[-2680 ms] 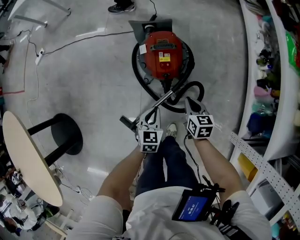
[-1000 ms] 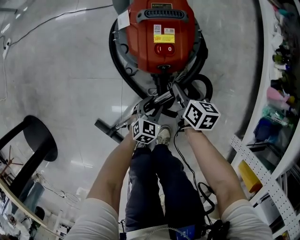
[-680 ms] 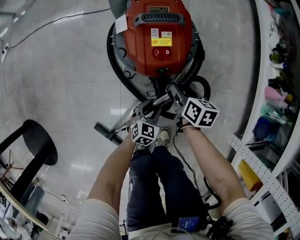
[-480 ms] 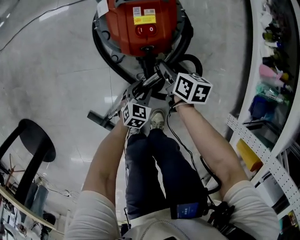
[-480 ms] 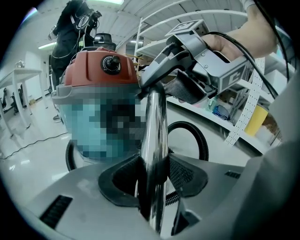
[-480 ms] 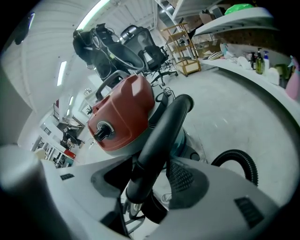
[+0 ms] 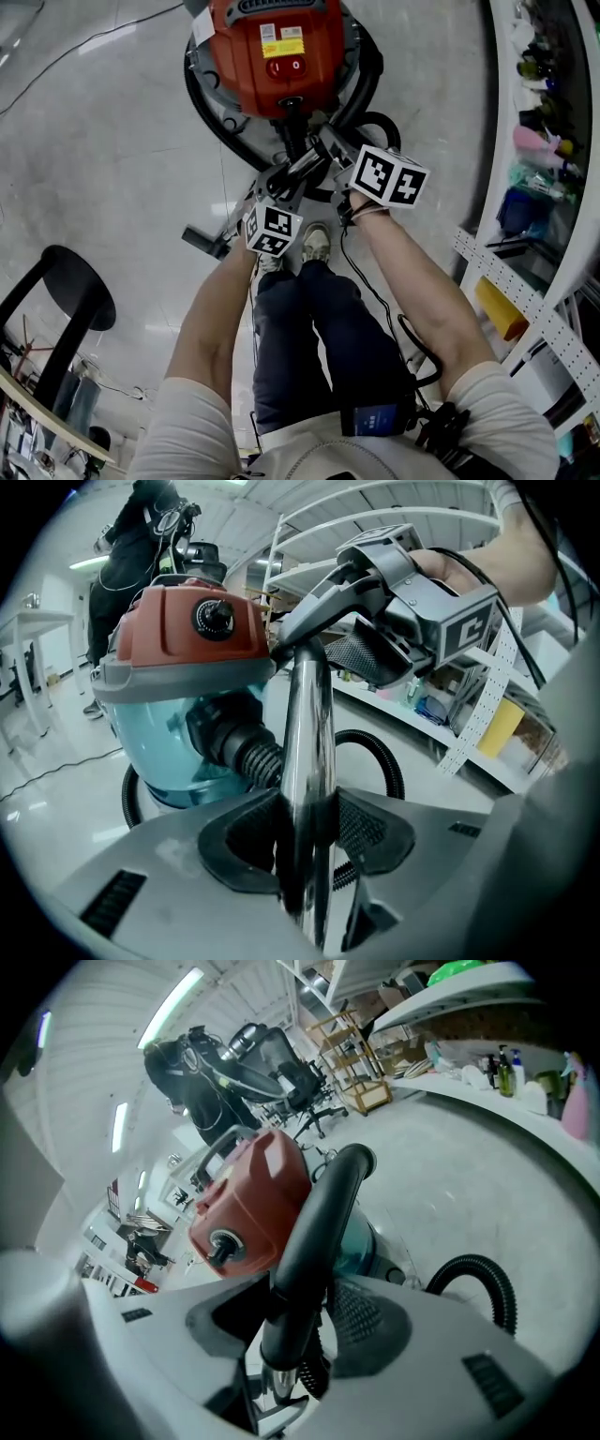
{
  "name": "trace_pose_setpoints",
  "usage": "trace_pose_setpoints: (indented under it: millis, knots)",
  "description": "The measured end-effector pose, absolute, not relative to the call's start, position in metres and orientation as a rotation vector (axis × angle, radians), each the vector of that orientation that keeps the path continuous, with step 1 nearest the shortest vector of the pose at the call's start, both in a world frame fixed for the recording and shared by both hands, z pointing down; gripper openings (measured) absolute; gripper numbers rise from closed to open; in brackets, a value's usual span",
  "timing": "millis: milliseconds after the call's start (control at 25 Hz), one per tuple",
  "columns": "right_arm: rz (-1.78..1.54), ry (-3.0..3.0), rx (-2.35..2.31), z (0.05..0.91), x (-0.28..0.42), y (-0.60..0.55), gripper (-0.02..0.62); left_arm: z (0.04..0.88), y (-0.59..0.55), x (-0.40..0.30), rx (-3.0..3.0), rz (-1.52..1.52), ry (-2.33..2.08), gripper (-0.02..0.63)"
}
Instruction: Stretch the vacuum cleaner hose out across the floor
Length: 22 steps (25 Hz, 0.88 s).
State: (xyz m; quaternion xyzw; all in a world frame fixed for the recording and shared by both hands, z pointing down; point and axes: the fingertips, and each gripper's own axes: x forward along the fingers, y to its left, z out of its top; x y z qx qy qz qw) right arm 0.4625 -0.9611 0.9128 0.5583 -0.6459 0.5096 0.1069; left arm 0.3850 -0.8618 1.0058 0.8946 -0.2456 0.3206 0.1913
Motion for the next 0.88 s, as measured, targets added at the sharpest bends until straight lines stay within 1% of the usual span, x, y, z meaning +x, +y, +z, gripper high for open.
trace_pose_setpoints:
  millis: [200, 360, 600, 720, 880]
  knots:
    - [1.441, -1.974, 1.637, 0.86, 0.461, -0.975, 0.189, 0.965, -0.877, 0.39, 2.523, 0.9, -0.711, 0.166]
    - [1.384, -2.048, 1.6, 0.812, 0.444, -0.982, 0.189, 0.921, -0.886, 0.381, 2.529, 0.888, -0.761, 0.164]
    - [1.275, -2.177, 1.519, 0.74, 0.41, -1.012, 0.182, 0.854, -0.907, 0.37, 2.467, 0.748, -0.863, 0.163]
    - [1.285, -2.18, 1.492, 0.728, 0.401, -1.023, 0.18, 0.836, -0.912, 0.368, 2.421, 0.689, -0.891, 0.163]
    - [1.316, -2.155, 1.551, 0.721, 0.415, -1.044, 0.176, 0.831, -0.929, 0.379, 2.395, 0.701, -0.863, 0.163]
